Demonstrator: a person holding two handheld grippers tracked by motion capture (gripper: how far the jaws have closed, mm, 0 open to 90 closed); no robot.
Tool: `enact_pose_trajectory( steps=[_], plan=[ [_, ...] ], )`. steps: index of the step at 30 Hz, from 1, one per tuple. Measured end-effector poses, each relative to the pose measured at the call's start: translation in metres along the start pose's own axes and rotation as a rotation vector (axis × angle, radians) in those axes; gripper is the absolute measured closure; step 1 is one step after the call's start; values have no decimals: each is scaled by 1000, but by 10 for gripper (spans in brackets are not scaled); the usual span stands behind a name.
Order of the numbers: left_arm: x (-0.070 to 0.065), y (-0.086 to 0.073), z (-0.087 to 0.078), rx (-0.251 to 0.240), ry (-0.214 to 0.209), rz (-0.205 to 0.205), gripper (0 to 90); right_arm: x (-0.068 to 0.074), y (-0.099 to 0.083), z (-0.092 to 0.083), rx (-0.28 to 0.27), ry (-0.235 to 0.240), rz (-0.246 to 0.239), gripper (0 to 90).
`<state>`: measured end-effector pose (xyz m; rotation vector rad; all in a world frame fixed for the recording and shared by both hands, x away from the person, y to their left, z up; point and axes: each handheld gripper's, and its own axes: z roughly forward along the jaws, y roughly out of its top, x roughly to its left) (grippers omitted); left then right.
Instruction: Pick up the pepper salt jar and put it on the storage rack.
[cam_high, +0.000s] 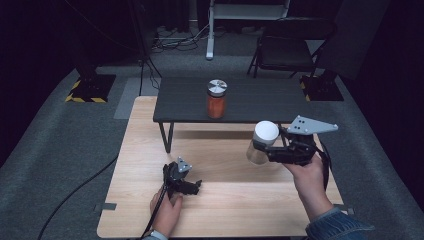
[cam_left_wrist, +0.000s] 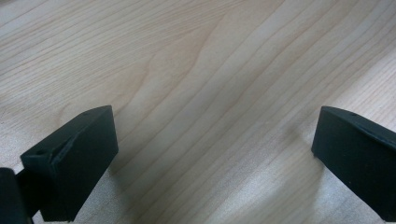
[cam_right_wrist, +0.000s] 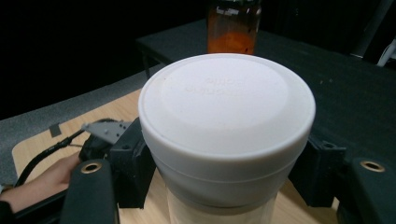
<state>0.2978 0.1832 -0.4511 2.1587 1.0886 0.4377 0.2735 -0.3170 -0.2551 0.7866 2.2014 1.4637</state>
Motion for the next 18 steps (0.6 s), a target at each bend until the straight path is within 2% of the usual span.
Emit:
enact_pose_trajectory(
  steps=[8,12,18],
  plan=[
    [0,0,0,-4,0,6,3,-7,31,7,0,-26,-1,330],
    [0,0,0,-1,0,2,3,-14,43,14,3,-39,19,330],
    [0,0,0,1,0,1,3,-24,59,25,12,-86,19,330]
  ],
)
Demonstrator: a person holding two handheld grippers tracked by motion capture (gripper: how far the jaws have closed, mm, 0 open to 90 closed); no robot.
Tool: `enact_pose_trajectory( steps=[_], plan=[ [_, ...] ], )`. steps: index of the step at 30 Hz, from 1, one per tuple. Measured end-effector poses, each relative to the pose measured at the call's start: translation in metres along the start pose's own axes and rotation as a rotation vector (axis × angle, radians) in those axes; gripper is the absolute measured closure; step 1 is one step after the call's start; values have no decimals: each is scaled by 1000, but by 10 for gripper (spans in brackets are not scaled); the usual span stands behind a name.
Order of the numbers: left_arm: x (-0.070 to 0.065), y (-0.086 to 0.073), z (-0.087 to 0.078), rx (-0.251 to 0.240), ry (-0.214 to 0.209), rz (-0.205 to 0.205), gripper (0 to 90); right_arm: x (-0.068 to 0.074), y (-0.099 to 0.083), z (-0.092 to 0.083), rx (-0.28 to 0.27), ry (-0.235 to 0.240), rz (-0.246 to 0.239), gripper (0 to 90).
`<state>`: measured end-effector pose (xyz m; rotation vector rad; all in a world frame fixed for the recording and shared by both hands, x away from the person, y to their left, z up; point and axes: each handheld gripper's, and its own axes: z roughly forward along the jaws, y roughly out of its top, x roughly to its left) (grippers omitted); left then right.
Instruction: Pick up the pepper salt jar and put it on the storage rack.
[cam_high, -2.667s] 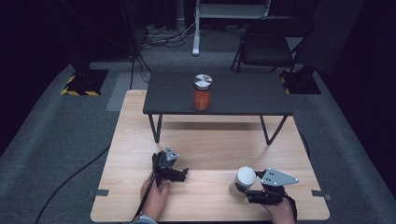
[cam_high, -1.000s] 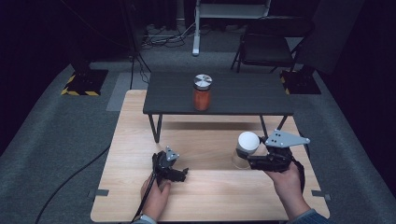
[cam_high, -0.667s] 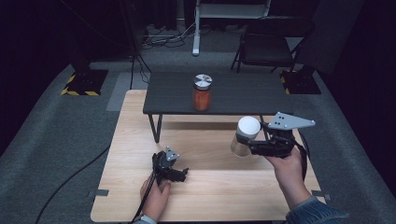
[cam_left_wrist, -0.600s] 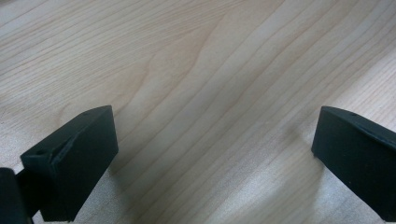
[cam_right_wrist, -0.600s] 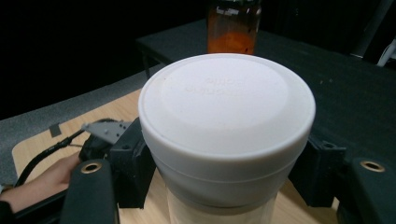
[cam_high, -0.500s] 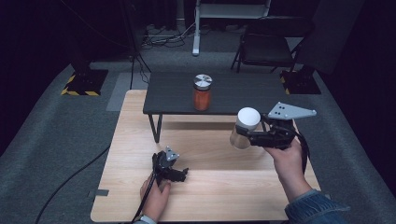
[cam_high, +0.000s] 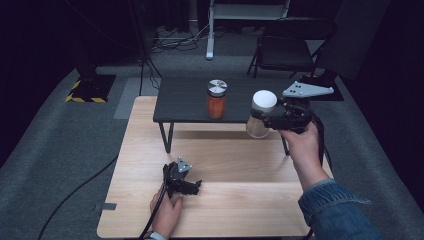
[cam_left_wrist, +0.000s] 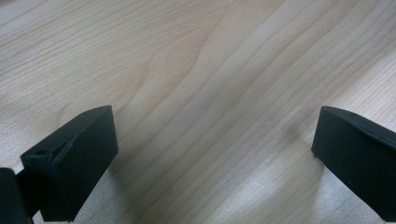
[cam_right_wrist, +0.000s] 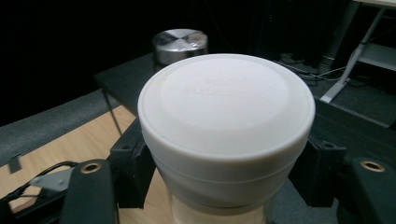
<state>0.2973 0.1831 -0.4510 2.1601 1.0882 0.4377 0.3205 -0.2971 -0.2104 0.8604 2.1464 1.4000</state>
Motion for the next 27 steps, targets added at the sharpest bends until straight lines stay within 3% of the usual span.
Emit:
enact_pose_trajectory(
  steps=[11,19,27],
  plan=[
    [0,1,0,4,-3,4,3,-18,17,17,-12,-64,15,330],
    [0,0,0,3,-3,3,3,-26,17,31,-34,-66,43,330],
    [0,0,0,3,-3,5,3,-30,13,44,-17,-77,51,330]
  ],
)
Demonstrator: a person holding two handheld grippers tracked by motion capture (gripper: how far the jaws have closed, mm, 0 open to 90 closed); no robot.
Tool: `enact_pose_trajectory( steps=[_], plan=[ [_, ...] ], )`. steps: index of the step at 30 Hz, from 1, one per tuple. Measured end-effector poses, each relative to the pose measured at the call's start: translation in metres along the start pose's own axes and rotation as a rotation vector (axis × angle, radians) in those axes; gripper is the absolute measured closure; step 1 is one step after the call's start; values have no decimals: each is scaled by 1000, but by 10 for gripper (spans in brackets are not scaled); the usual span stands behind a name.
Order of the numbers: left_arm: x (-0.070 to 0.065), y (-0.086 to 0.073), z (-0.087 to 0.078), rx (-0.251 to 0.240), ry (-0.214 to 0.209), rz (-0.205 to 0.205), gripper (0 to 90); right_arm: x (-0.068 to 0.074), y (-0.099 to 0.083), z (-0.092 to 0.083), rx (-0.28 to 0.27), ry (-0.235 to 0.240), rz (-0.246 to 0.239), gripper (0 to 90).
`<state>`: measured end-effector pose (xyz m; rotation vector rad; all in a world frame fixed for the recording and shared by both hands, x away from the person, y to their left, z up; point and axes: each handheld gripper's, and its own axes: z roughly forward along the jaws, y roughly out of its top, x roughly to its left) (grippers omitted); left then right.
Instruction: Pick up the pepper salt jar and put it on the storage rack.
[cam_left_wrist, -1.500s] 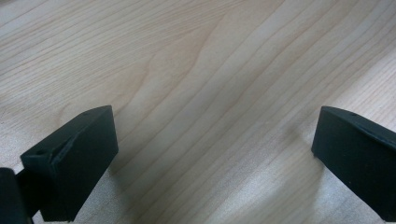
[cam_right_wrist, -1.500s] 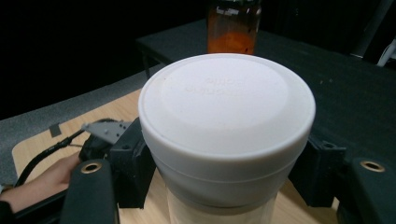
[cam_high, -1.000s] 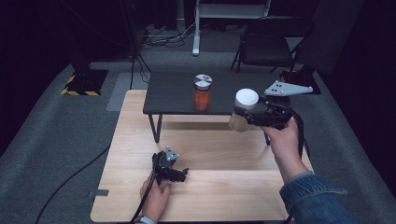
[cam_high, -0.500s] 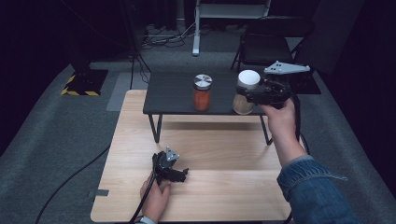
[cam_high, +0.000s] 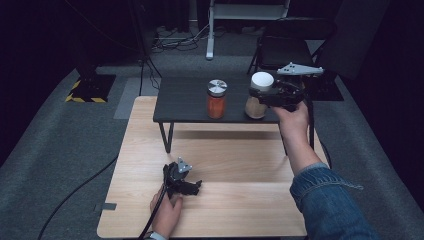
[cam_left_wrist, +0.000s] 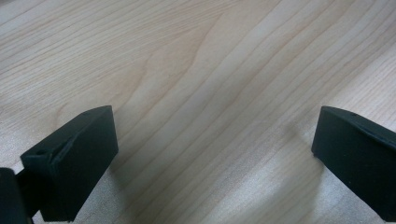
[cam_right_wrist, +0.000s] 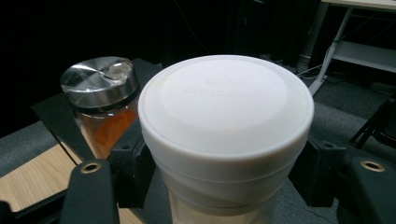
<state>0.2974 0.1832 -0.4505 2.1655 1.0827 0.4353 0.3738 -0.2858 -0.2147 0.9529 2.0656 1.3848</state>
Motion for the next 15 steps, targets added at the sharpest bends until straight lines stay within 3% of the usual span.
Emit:
enact_pose_trajectory(
  steps=[9,12,15],
  plan=[
    [0,0,0,3,-1,-5,3,-8,-1,3,16,-5,15,320],
    [0,0,0,3,-1,-5,3,-11,-1,1,10,-3,15,197],
    [0,0,0,3,-1,-5,3,-16,-4,-5,-10,19,33,138]
  ],
)
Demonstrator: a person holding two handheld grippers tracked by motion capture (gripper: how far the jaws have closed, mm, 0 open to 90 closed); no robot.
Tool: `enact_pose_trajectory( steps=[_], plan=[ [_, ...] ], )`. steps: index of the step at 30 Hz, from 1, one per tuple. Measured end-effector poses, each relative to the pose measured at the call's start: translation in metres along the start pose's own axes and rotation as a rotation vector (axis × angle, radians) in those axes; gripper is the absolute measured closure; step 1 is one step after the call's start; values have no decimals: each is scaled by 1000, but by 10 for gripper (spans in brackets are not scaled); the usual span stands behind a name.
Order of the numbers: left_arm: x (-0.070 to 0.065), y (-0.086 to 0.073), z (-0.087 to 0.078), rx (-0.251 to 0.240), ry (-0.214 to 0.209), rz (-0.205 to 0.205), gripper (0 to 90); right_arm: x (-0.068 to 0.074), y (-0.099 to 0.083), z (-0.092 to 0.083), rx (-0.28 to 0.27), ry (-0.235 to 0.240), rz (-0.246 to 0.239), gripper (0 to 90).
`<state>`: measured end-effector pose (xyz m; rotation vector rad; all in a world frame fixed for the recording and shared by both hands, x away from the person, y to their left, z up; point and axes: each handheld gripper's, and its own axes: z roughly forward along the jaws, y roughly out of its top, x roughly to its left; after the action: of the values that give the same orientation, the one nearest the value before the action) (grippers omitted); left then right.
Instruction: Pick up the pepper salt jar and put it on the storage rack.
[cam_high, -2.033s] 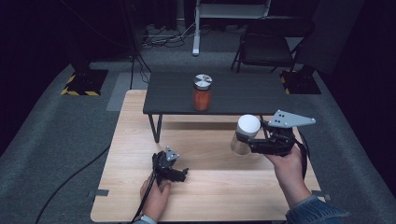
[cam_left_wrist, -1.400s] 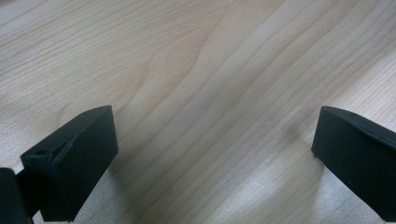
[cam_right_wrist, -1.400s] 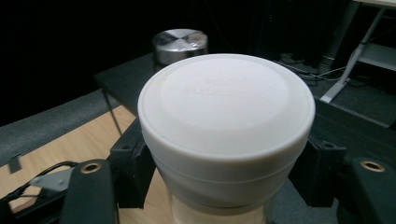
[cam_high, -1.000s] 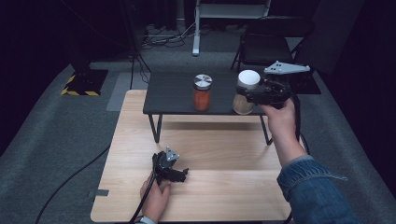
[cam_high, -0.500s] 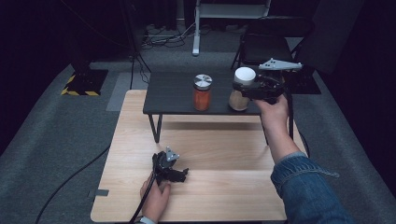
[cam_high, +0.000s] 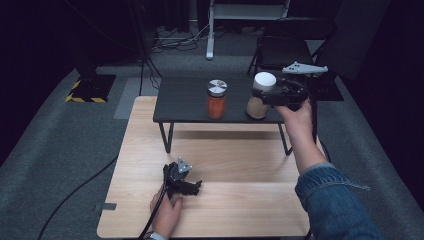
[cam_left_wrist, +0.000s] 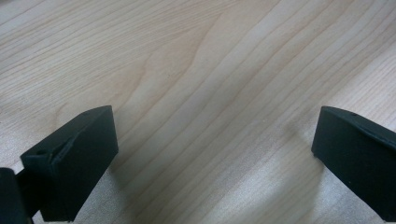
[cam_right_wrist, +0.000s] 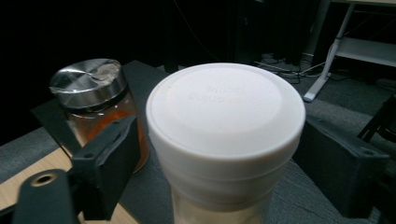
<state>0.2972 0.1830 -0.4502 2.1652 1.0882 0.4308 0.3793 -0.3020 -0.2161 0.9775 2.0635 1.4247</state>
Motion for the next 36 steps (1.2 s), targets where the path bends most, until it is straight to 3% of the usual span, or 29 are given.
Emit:
enact_pose_trajectory(
  steps=[10,16,36],
  plan=[
    [0,-1,0,-4,-1,4,3,1,-8,-31,-47,27,-16,97],
    [0,-1,0,-5,-1,5,3,4,-17,-48,-37,26,-33,97],
    [0,-1,0,-3,-1,9,3,22,-103,-80,-3,28,-77,89]
  ],
)
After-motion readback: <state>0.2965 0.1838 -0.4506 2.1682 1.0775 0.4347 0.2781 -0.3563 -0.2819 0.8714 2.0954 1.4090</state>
